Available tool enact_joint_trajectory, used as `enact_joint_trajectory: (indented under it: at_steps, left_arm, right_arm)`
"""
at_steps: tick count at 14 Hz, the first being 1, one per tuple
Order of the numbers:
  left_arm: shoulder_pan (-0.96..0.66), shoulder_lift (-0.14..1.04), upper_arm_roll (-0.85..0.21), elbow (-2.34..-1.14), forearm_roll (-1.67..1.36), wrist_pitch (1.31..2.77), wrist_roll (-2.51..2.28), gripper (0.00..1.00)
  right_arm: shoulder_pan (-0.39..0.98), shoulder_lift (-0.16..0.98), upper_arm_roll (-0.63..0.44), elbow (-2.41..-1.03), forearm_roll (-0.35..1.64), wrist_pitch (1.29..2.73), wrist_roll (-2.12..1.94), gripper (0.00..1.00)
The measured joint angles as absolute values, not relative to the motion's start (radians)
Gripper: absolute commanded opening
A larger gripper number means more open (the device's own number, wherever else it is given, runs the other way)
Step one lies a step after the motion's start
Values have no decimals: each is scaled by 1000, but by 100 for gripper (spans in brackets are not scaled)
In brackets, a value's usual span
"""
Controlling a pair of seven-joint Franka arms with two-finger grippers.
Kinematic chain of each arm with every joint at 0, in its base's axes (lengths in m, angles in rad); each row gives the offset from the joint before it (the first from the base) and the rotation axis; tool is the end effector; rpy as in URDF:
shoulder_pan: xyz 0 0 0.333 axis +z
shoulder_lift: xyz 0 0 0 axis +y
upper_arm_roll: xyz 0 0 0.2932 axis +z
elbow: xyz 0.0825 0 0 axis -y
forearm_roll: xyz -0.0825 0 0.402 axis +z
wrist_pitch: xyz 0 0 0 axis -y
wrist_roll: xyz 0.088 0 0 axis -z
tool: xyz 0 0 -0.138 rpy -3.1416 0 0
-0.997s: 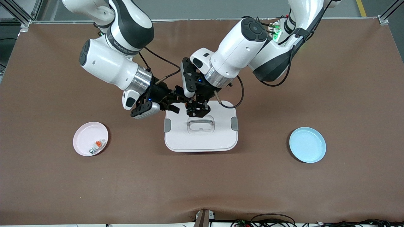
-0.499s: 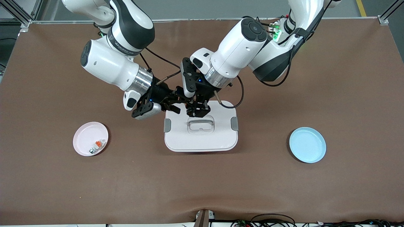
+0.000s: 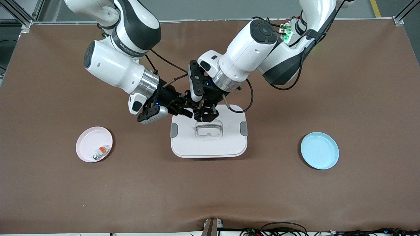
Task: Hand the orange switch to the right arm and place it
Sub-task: 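Close the right gripper on the switch's black button end, then open the left gripper and withdraw it while the right gripper pulls away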
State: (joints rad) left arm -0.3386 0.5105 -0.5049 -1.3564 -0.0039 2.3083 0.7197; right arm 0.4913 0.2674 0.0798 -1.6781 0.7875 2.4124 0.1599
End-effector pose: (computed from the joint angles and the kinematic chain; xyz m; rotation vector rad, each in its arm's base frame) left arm 0.5553 -0.5143 0.4608 2.1040 -1.8547 0.6979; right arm 0.5853 0.3930 0.4482 -2.3541 0.0901 -0.2103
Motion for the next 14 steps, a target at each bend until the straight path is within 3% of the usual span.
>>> enact_joint_trajectory:
  at_steps: [3,7,8,9,10,14]
  left_arm:
    - [-338,511,-505,-1356,-5,2306,717,0]
    - [-338,512,-505,-1356,-5,2306,710,1]
    - [-338,512,-505,-1357,-5,2306,710,8]
    - [-338,512,-505,-1357,-5,2306,710,45]
    - [-338,512,-505,-1357,-5,2306,710,99]
    - [-337,512,-505,-1355,-17,2307,687,100]
  right_arm:
    - [493,268,79,-1676,786,2411,110,0]
    - [493,268,78,-1676,787,2410,107,0]
    - [493,268,78,-1676,787,2410,107,0]
    - [493,268,78,-1676,788,2409,107,0]
    - [493,268,78,-1676,788,2409,107,0]
    - [493,273,72,-1676,788,2409,109,0]
